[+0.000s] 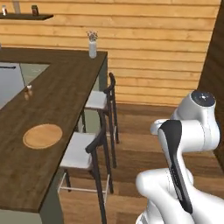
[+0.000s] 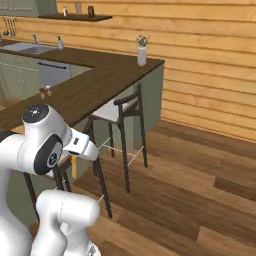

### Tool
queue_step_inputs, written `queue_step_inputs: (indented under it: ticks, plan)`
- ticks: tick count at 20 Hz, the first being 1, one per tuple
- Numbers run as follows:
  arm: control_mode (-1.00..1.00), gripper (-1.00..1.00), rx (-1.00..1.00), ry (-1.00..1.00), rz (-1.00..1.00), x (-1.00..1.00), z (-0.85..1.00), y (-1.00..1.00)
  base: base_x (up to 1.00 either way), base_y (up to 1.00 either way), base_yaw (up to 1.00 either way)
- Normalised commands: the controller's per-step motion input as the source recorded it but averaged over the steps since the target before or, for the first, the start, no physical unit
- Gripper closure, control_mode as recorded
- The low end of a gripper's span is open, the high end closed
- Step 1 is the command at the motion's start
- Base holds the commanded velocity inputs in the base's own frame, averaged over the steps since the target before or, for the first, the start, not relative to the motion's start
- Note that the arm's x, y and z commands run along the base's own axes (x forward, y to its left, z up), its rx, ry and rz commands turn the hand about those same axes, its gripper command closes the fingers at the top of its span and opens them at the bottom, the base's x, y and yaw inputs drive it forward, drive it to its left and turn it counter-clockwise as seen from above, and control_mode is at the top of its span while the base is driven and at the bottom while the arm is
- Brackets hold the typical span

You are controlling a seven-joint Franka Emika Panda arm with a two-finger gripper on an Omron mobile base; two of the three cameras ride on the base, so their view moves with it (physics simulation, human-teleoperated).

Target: Start the toaster. Once the lever pops up, take the bread to the plate on the dining counter.

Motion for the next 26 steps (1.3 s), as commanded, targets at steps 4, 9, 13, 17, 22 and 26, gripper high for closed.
queue_step_inputs:
  ticks: [4, 9, 13, 17, 22, 26]
  plan:
    - [1.0, 1.0, 0.0, 0.0, 0.0, 0.0, 0.0, 0.0, 0.32, -0.13, 0.83]
    - [1.0, 1.0, 0.0, 0.0, 0.0, 0.0, 0.0, 0.0, 0.13, -0.35, 0.72]
    - [1.0, 1.0, 0.0, 0.0, 0.0, 0.0, 0.0, 0.0, 0.0, -0.41, 0.67]
    - [1.0, 1.0, 0.0, 0.0, 0.0, 0.0, 0.0, 0.0, 0.0, -0.49, 0.65]
    - [1.0, 1.0, 0.0, 0.0, 0.0, 0.0, 0.0, 0.0, 0.06, -0.48, 0.62]
    - [1.0, 1.0, 0.0, 0.0, 0.0, 0.0, 0.0, 0.0, -0.03, -0.56, 0.53]
